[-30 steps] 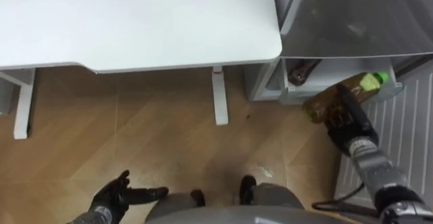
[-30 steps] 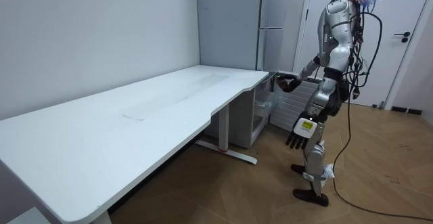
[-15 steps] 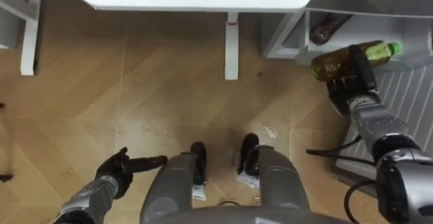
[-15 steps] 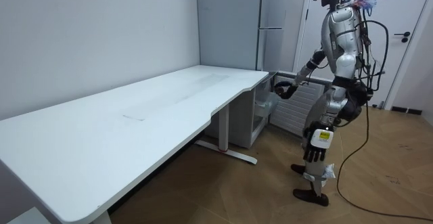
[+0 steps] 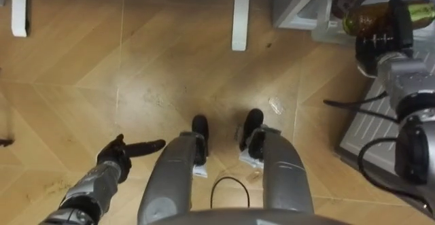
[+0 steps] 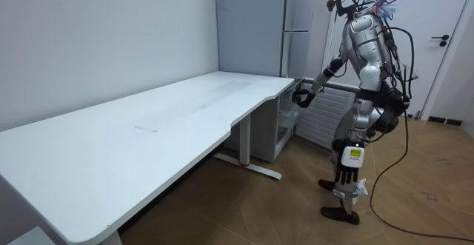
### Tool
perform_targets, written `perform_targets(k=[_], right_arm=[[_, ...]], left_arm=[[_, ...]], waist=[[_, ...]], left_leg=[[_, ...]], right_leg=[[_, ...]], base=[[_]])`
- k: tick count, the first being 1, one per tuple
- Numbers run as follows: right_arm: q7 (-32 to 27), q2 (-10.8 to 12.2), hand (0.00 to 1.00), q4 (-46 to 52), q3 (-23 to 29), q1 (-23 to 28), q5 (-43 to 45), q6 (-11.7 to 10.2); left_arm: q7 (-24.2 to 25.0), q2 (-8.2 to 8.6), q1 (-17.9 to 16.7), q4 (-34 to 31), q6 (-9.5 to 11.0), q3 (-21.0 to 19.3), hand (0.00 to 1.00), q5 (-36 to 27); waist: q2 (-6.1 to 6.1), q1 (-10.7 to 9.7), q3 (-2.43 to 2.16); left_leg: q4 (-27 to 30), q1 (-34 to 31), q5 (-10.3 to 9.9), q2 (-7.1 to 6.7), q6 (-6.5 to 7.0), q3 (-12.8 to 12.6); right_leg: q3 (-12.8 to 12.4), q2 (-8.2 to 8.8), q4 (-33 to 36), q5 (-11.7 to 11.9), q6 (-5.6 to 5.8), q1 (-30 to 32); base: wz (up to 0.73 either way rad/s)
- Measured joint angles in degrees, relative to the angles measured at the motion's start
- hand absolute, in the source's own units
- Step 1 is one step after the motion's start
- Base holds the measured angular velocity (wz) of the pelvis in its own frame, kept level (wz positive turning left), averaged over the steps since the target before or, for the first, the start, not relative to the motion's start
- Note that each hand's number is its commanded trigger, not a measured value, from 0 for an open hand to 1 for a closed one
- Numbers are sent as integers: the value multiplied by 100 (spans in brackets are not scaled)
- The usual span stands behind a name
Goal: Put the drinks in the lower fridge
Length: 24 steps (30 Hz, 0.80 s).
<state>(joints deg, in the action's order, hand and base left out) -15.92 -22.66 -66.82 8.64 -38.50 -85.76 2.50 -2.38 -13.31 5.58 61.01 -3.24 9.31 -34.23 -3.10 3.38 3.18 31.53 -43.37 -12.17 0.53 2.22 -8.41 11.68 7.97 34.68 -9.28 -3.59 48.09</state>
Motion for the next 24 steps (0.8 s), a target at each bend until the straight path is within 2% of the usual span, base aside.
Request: perform_targets(k=[2,8,9,10,14,24], right_arm=[[-155,0,100,1,-8,-83,7,-2],[-750,-73,100,208,2,-105,6,-10],[-814,-105,29,256,1,-105,6,-10],[-903,-189,0,339,0,-107,8,-11],[-1176,-441,0,443,-24,-178,-74,-120],[-1527,-448,0,444,-39,-275,-331,-132]], left_arm=[[-75,6,66,1,-2,133,0,2],[-156,-10,86,-8,11,150,0,15],[-160,-11,87,-13,11,142,0,13],[-162,-11,86,-15,28,125,0,7],[-186,-22,50,-11,97,97,0,0],[-201,-83,-49,-16,93,339,0,-37]], waist=[[0,28,0],[9,28,-4],[9,28,-4],[9,29,-4],[8,46,-4],[7,26,-4]], left_leg=[[-1,-14,0,5,1,-17],[1,-35,-1,24,2,-110],[2,-35,-2,26,3,-131],[2,-35,7,41,17,-235],[28,-33,19,69,46,-400],[165,-40,14,85,61,-400]], right_leg=[[9,5,-4,-3,5,7],[12,23,12,-28,17,29],[8,28,23,-30,17,36],[4,53,55,-40,19,51],[-16,83,121,-66,28,71],[-31,91,202,-75,11,76]], base=[[2],[0],[0],[4],[2],[0]])
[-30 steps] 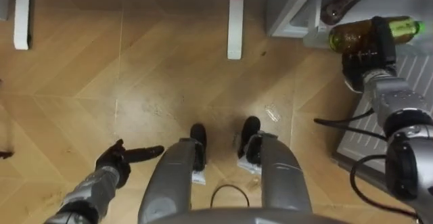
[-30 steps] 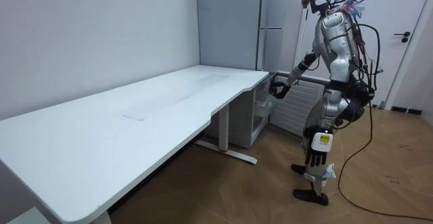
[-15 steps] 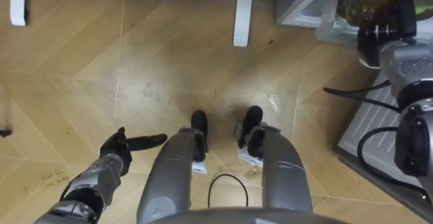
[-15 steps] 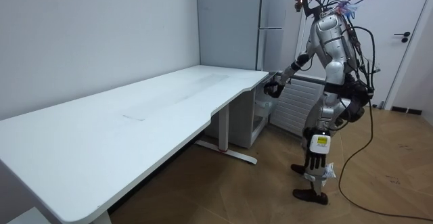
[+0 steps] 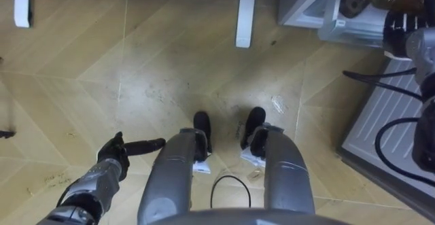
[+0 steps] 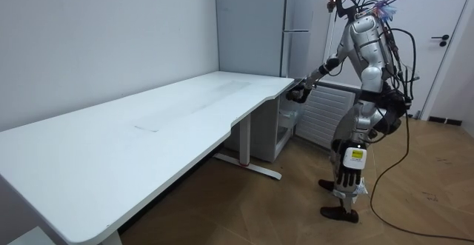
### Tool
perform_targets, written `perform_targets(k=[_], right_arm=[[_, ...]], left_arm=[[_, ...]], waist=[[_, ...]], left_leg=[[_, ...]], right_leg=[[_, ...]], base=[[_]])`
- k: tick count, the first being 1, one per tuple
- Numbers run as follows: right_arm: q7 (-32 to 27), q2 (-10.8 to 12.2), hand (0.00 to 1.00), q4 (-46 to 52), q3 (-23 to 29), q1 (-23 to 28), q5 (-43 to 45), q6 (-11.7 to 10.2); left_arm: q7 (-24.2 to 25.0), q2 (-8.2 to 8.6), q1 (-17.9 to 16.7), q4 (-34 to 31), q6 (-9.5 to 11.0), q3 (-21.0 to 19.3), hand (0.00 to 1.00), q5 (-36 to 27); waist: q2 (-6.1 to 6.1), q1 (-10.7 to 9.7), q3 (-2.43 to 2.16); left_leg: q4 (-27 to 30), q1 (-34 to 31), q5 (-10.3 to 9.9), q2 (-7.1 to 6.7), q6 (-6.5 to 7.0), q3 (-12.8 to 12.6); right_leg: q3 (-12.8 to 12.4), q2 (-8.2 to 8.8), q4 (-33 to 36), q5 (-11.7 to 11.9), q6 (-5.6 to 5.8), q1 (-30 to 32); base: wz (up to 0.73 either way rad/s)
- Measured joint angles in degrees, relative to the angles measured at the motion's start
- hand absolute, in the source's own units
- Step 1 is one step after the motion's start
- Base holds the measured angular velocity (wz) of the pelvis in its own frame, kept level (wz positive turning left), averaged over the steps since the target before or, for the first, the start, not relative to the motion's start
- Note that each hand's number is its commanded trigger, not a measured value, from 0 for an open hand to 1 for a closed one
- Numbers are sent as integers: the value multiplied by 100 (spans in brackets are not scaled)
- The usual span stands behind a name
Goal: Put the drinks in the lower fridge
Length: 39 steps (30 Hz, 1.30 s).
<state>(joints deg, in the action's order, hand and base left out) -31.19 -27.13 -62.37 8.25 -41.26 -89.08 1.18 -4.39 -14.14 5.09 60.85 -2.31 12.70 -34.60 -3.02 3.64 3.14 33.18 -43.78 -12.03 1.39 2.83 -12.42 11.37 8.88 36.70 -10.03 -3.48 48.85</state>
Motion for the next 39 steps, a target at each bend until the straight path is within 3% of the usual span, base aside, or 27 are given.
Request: perform_targets(k=[6,14,39], right_arm=[[-2,-4,0,-30,-13,0,-66,5],[162,-27,0,-40,-15,-7,-82,-173],[877,-54,0,-302,-13,48,-262,-240]], left_arm=[[-18,-14,-74,-73,12,94,0,-143],[-15,-22,-98,-141,33,148,0,-210],[66,-23,-114,-93,33,105,0,-408]], waist=[[0,-25,0],[11,12,-8],[42,135,-25]], left_leg=[[46,3,-11,1,21,8],[45,14,-15,9,33,-1],[59,54,-14,8,34,0]], right_leg=[[-6,14,63,-1,-3,-1],[-10,14,100,19,-17,-6],[-25,8,123,26,-28,-32]], base=[[0],[0],[0]])
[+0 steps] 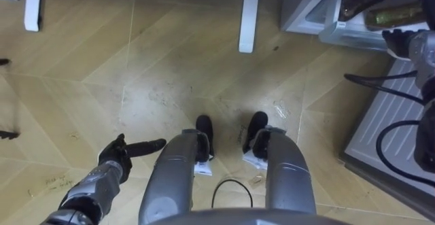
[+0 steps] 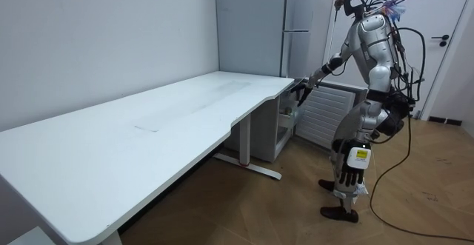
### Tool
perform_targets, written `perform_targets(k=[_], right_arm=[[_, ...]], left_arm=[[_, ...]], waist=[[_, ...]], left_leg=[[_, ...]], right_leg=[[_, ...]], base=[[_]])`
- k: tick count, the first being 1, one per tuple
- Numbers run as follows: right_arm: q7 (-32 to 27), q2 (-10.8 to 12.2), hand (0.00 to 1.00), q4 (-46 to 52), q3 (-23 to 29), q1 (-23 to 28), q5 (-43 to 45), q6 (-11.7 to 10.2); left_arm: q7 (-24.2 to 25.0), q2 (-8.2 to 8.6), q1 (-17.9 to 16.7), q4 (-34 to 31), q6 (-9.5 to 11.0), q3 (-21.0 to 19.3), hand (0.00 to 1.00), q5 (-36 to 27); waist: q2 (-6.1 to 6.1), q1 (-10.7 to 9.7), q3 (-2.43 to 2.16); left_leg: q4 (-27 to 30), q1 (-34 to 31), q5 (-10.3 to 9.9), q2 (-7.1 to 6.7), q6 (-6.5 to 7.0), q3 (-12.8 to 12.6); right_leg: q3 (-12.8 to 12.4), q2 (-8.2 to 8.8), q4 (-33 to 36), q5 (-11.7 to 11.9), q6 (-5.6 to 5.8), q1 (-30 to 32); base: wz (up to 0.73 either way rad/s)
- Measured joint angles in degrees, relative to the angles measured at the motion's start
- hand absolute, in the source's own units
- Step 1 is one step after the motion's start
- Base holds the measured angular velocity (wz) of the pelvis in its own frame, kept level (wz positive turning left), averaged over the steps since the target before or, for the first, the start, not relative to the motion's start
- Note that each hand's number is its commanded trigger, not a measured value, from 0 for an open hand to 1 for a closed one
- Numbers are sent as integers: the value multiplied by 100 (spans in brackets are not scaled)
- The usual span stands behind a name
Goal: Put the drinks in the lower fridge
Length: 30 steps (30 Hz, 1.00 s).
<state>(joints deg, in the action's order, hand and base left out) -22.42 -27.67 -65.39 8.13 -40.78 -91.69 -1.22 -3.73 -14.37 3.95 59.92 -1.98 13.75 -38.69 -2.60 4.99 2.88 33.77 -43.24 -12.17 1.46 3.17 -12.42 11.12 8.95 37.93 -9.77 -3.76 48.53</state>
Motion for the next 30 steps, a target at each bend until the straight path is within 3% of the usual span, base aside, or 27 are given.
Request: perform_targets(k=[10,16,21,23,24,30], right_arm=[[422,45,0,53,-4,215,22,-1],[572,54,0,616,-28,870,26,-91],[720,163,0,1171,-202,1371,25,-210],[811,348,0,1402,-244,1698,28,-210],[830,392,0,1468,-247,1787,28,-210],[901,579,0,1877,-366,2346,28,-315]], left_arm=[[55,17,-3,72,-13,21,0,3],[49,-13,-105,34,-4,67,0,3],[52,-45,-181,83,29,101,0,-124],[67,-99,-269,74,57,100,0,-252],[70,-113,-290,72,67,98,0,-276],[101,-149,-410,22,78,101,0,-473]], waist=[[4,23,-2],[29,67,-21],[14,-85,-29],[-28,-155,-105],[-50,-156,-118],[-54,-228,-134]], left_leg=[[-29,104,-1,26,-2,9],[-133,283,-6,88,-2,-31],[-191,379,-8,109,-5,-71],[-206,417,-29,176,-32,-101],[-208,428,-36,189,-37,-117],[-201,481,-43,214,-46,-107]], right_leg=[[58,-19,-76,19,-21,-138],[20,-121,-284,84,11,-340],[15,-137,-341,98,3,-419],[8,-217,-451,141,-11,-480],[8,-228,-465,147,-20,-485],[1,-268,-520,182,-27,-559]], base=[[0],[-7],[-5],[-12],[-16],[-3]])
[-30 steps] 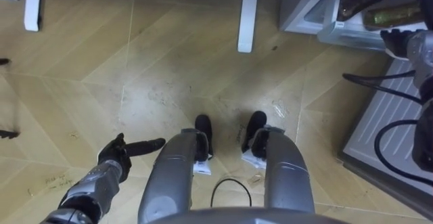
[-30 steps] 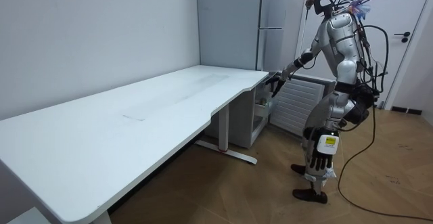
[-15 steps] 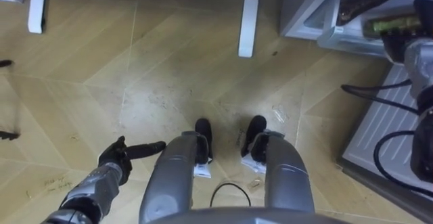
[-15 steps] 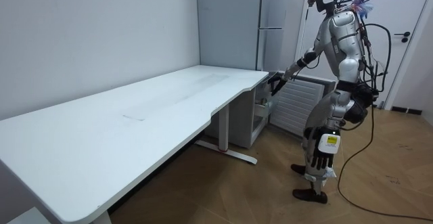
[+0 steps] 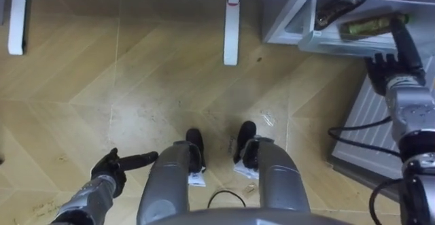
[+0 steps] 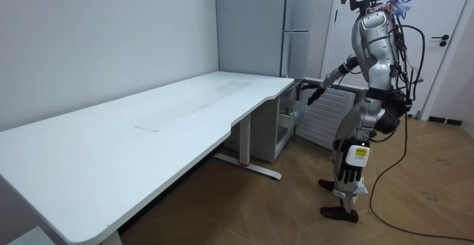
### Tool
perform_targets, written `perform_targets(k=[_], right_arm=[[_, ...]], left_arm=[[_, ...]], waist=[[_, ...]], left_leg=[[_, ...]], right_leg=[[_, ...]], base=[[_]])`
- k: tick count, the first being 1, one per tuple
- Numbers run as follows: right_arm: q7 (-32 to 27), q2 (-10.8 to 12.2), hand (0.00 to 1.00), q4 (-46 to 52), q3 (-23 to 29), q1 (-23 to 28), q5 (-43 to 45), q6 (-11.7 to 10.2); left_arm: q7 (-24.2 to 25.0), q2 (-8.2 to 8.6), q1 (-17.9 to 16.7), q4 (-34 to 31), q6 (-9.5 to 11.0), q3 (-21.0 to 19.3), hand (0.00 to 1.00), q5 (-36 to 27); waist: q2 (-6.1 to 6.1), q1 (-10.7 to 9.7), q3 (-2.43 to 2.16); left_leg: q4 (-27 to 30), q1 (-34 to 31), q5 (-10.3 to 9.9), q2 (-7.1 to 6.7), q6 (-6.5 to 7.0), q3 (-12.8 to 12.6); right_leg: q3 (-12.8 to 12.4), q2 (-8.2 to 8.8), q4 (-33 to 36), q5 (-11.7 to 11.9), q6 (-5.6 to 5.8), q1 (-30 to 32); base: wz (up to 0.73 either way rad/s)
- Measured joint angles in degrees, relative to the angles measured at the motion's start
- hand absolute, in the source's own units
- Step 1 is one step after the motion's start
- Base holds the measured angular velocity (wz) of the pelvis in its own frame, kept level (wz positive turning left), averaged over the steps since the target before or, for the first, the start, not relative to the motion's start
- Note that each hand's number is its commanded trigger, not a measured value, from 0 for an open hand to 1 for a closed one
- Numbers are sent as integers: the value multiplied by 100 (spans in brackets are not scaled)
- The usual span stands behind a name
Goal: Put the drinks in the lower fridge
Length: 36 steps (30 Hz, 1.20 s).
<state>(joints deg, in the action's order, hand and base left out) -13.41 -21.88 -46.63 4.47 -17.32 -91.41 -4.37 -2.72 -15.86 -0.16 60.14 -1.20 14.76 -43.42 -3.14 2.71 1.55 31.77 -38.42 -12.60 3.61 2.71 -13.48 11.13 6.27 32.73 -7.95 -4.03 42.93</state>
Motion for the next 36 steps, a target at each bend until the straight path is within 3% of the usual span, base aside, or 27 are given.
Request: perform_targets(k=[5,10,21,27,30,36], right_arm=[[280,247,0,294,-198,613,5,3],[333,292,0,284,-564,985,38,-4],[377,456,0,219,-762,1053,221,-106],[553,438,0,-379,-768,622,157,-97],[573,380,0,-714,-759,265,146,-56],[661,294,0,-1103,-600,-368,25,-9]], left_arm=[[-30,-27,-278,-79,44,-12,0,-98],[-58,-49,-314,-69,50,-7,0,-96],[-9,-44,-274,-58,138,-1,0,-90],[-24,-53,-242,-50,137,80,0,-105],[-40,-62,-166,-51,132,148,0,-230],[-171,-68,-28,-79,125,185,0,-221]], waist=[[1,-74,-17],[49,-74,-45],[139,-74,-47],[154,-62,-35],[167,-71,-22],[197,-62,44]], left_leg=[[-16,64,-10,63,-18,2],[-28,123,-29,82,-41,-6],[-61,112,-27,76,-35,-12],[-21,-13,-34,65,-26,-11],[206,-267,-109,55,9,-23],[1130,-1060,-458,63,21,142]], right_leg=[[2,-82,-131,41,-9,-113],[-50,-139,-204,92,-8,-170],[-33,-122,-255,109,2,-177],[-38,-112,-194,105,12,-43],[-37,-27,126,-22,-2,251],[-21,77,1026,-422,-20,979]], base=[[-3],[-8],[0],[1],[6],[14]])
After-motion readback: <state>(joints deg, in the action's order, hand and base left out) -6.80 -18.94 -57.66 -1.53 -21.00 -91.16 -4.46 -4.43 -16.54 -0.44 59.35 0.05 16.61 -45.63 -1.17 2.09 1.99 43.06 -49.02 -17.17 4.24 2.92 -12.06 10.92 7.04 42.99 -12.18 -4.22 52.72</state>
